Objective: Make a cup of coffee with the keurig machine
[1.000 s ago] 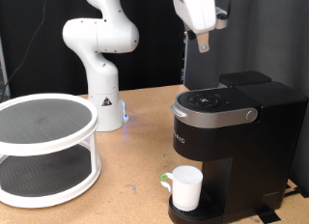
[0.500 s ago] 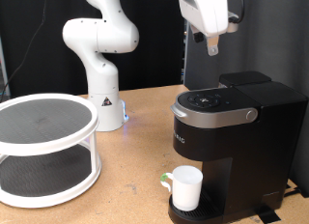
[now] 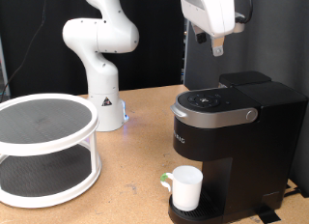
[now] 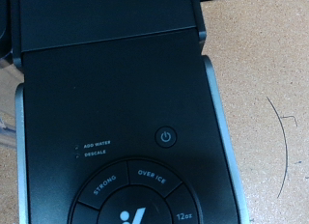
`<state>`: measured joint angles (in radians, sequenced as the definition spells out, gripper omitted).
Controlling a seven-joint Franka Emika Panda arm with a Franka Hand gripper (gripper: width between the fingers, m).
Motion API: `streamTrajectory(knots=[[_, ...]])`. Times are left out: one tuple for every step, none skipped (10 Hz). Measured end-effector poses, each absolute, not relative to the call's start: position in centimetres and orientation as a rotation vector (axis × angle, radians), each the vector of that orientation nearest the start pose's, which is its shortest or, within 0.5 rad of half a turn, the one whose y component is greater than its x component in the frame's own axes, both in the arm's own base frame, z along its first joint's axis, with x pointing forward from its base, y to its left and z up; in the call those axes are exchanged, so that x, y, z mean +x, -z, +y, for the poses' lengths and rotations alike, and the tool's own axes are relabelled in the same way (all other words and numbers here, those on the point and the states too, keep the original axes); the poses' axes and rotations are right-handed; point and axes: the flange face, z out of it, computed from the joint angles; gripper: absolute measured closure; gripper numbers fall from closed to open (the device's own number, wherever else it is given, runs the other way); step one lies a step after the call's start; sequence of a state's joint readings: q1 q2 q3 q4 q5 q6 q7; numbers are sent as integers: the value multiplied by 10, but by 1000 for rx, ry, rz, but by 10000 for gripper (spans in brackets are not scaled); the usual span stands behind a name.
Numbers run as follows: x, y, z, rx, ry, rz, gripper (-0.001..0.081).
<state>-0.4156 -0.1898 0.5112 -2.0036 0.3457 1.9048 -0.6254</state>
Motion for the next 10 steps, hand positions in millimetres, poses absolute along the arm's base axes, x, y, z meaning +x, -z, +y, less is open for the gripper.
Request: streamTrajectory(knots=[[513,-538,89,-2784,193,-884,1],[514,-538,89,-2783,193,-884,1],[514,-538,89,-2785,191,-873,1],[515,-537,89,-2793,185,-858,1],[515,-534,90,-2803,172,-852,1],[516,-530,91,-2812,157,-853,1],[517,-524,92,-2818,142,-852,1],[519,-518,93,-2822,135,-846,1],[521,-513,94,-2828,133,-850,1],[522,-507,95,-2831,127,-854,1]])
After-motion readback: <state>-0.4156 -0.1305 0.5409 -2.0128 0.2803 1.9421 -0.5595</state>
